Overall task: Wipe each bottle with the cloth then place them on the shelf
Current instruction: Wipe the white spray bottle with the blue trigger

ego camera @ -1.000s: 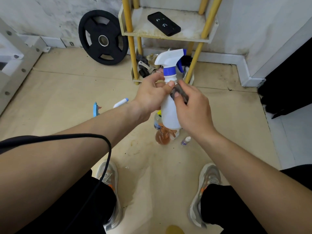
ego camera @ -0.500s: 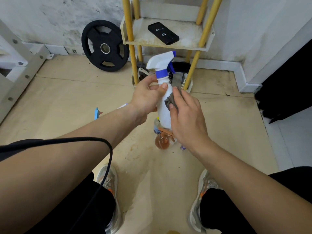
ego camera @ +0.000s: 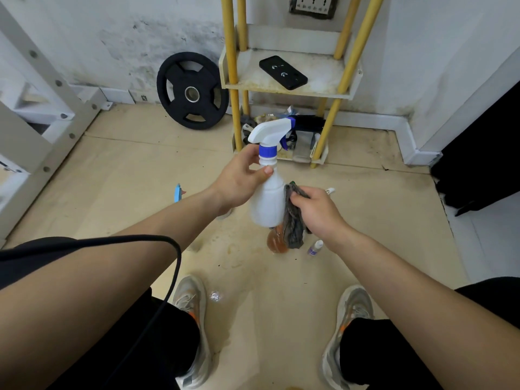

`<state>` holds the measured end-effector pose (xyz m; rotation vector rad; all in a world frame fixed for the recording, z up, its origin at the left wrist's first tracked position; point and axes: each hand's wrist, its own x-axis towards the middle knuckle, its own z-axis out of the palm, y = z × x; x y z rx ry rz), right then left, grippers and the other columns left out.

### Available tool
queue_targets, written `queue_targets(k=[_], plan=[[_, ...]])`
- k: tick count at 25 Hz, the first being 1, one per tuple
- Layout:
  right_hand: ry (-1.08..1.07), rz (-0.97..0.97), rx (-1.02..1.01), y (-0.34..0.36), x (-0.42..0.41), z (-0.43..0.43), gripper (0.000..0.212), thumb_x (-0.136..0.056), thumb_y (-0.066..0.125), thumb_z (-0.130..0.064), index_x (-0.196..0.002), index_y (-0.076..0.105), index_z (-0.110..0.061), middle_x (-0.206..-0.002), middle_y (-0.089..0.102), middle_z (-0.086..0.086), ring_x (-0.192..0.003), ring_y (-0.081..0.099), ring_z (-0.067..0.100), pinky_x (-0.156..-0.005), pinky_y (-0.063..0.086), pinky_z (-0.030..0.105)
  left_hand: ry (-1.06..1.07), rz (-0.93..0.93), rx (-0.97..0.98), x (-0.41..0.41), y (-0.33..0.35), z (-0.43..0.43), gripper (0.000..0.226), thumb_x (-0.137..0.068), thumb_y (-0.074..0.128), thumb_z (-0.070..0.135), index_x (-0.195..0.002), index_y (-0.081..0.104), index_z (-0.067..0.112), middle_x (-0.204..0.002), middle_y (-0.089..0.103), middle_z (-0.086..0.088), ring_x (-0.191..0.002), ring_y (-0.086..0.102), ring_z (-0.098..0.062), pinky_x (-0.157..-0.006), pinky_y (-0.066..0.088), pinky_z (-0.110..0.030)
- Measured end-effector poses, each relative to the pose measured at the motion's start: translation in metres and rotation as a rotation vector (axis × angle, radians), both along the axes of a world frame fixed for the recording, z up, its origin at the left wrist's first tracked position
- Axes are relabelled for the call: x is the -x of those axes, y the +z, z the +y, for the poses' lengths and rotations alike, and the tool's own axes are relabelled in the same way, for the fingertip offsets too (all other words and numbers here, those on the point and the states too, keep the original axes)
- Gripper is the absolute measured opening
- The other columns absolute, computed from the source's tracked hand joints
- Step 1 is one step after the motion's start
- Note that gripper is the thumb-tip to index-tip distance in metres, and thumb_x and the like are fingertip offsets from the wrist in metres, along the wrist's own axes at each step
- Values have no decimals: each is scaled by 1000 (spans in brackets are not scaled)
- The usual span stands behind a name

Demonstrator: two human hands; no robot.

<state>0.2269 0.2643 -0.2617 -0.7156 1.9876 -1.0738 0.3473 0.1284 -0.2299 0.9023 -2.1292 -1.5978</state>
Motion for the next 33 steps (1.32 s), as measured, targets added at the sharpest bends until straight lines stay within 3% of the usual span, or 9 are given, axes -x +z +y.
queue_targets(k=[2,5,9,14,19,24,28,33], plan=[[65,-6,-38,-11,-7,0,32,-98,50,-30,-95,65,-2,-85,69,14,-82,63,28,-73,40,35,0,-32,-6,-13,-7,1,35,-101,57,12,-135,52,17,-125,60,1,-92,60,0,-64,46,-4],[132,-15,-165,-33,-18,3,34,-90,51,-38,-95,70,-10,-96,74,14,-97,68,35,-86,51,41,97,-73,-34,-32,-37,1,37,-96,66,17,-132,56,19,-124,63,-2,-85,64,3,-78,50,-17],[211,-26,-277,-65,-30,4,31,-100,51,-24,-126,65,-11,-128,64,7,-114,59,27,-101,45,40,263,-128,25,-49,-87,-1,32,-90,73,17,-119,59,19,-110,66,-1,-88,62,-10,-81,50,-28],[197,-30,-386,-114,-29,0,29,-102,51,-24,-113,67,-3,-113,66,16,-103,61,31,-91,49,40,260,-316,17,-43,-146,-2,35,-84,79,26,-113,60,22,-108,66,2,-95,66,-21,-84,55,-40],[158,-73,-438,-161,-24,-7,30,-100,50,-28,-107,69,-4,-104,70,14,-101,64,32,-91,50,41,239,-451,39,-22,-203,-6,41,-77,84,27,-108,58,23,-98,62,13,-90,67,-17,-74,53,-36],[123,-109,-479,-195,-24,-14,26,-99,50,-28,-104,69,-10,-99,70,9,-97,63,31,-85,49,39,264,-495,26,-1,-242,-10,37,-73,87,26,-96,58,28,-97,66,8,-88,67,-21,-73,52,-35],[105,-146,-492,-211,-25,-16,24,-99,50,-26,-100,69,-11,-95,69,7,-94,63,29,-75,45,34,228,-546,134,6,-263,-9,32,-77,81,25,-103,63,19,-99,69,3,-89,65,-25,-73,52,-37],[99,-160,-490,-217,-26,-15,23,-98,51,-27,-102,70,-14,-97,70,4,-95,64,27,-75,45,34,251,-555,101,12,-276,-6,35,-80,79,30,-107,59,23,-99,62,10,-92,63,-22,-71,47,-34]])
